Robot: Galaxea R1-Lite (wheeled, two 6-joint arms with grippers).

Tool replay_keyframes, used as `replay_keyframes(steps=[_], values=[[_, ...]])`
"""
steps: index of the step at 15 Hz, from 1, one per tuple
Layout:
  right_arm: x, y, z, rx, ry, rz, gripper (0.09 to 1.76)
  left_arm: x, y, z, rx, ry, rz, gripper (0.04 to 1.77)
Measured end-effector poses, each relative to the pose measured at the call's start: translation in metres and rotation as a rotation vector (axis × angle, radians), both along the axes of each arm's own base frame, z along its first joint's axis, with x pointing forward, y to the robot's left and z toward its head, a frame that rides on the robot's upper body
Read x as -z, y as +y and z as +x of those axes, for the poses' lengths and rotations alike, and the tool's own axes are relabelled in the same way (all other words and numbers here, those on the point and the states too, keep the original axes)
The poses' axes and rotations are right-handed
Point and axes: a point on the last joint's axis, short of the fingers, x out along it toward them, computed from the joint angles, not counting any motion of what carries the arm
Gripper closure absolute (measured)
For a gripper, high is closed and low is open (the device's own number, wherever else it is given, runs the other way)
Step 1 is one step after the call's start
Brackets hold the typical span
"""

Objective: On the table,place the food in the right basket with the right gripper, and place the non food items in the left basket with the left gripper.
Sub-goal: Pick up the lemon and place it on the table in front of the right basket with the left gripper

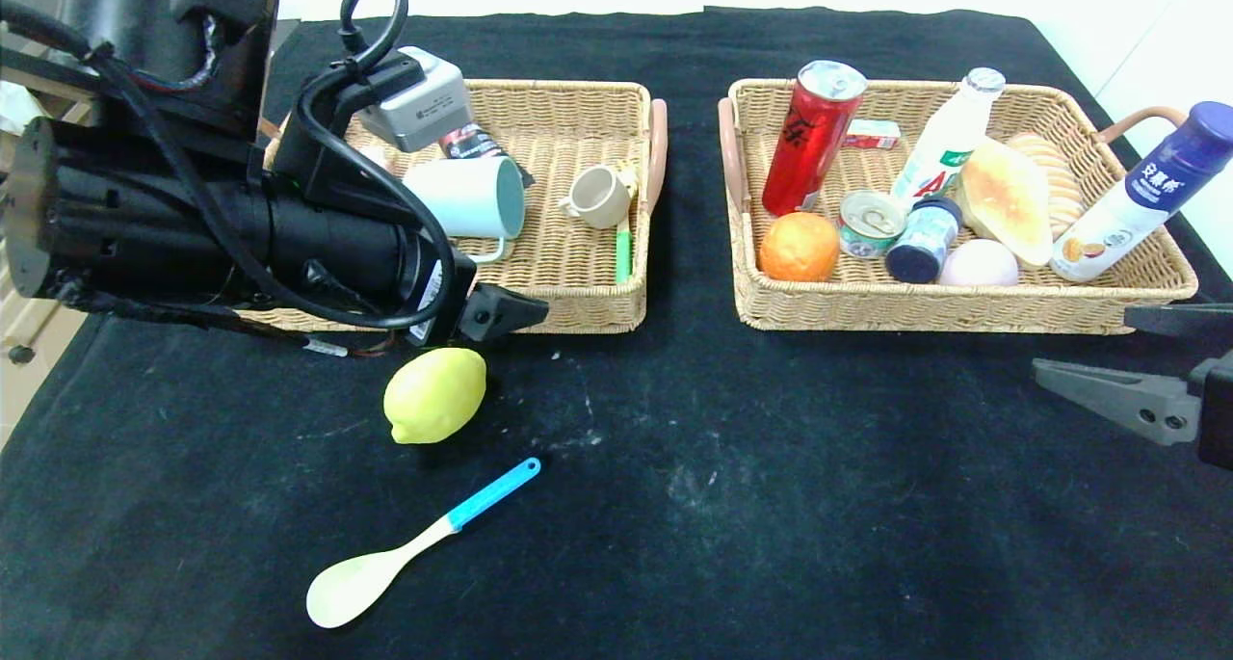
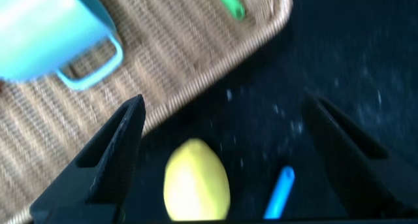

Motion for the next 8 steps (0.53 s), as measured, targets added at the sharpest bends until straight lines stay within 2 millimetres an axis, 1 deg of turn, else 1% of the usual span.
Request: replay_keyframes(steps=[3, 8], values=[[0.0, 0.0, 0.0, 0.0, 0.0, 0.0, 0.14, 0.0, 0.008, -0.013, -0.012, 0.045, 0.022, 0.11], [0.0, 0.0, 0.0, 0.001, 0.0, -0.001, 0.14, 0.005, 0.015, -0.022, -0.1, 0.115, 0.062, 0.1]])
